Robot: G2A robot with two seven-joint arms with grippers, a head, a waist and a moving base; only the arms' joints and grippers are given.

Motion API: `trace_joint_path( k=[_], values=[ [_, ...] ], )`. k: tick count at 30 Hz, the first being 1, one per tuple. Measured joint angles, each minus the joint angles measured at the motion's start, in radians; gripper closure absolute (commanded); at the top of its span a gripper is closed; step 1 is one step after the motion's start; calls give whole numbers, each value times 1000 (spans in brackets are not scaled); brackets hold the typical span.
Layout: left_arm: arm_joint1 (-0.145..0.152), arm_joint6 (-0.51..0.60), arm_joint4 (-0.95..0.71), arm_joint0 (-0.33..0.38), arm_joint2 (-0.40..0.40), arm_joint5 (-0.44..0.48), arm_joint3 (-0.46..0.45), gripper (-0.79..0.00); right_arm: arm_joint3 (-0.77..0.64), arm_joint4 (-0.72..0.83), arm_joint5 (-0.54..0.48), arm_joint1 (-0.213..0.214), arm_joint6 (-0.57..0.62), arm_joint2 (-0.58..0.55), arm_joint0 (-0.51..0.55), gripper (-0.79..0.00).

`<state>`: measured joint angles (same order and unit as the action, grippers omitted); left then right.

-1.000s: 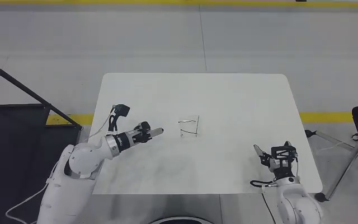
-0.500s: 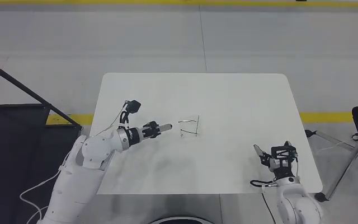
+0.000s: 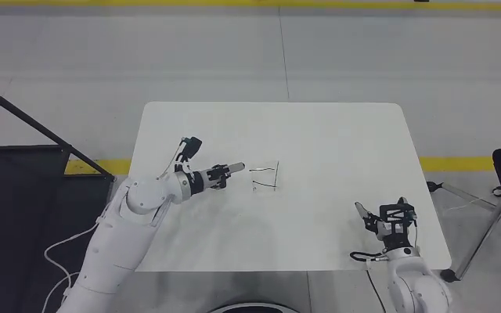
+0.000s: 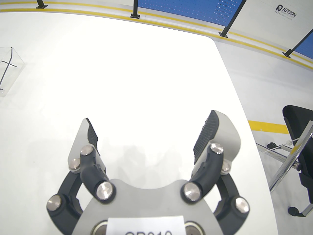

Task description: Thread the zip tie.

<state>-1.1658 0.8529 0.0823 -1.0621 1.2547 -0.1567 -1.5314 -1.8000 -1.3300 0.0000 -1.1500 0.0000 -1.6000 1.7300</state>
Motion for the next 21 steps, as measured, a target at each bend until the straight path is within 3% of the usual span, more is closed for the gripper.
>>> trace_joint_path(
  k=[7, 14, 17, 20, 21],
  values=[
    [-18, -25, 3, 82, -85, -65, 89, -785, 0, 0, 0, 0, 0, 0, 0, -785],
    [-18, -27, 6, 81, -86, -64, 89, -785, 0, 0, 0, 0, 0, 0, 0, -785],
    [-21, -82, 23, 61, -99, -66, 79, -785, 0, 0, 0, 0, 0, 0, 0, -785],
    [-27, -117, 29, 69, -120, -87, 81, -668, 0, 0, 0, 0, 0, 0, 0, -785],
    [-29, -125, 30, 75, -129, -93, 85, -683, 0, 0, 0, 0, 0, 0, 0, -785]
  ],
)
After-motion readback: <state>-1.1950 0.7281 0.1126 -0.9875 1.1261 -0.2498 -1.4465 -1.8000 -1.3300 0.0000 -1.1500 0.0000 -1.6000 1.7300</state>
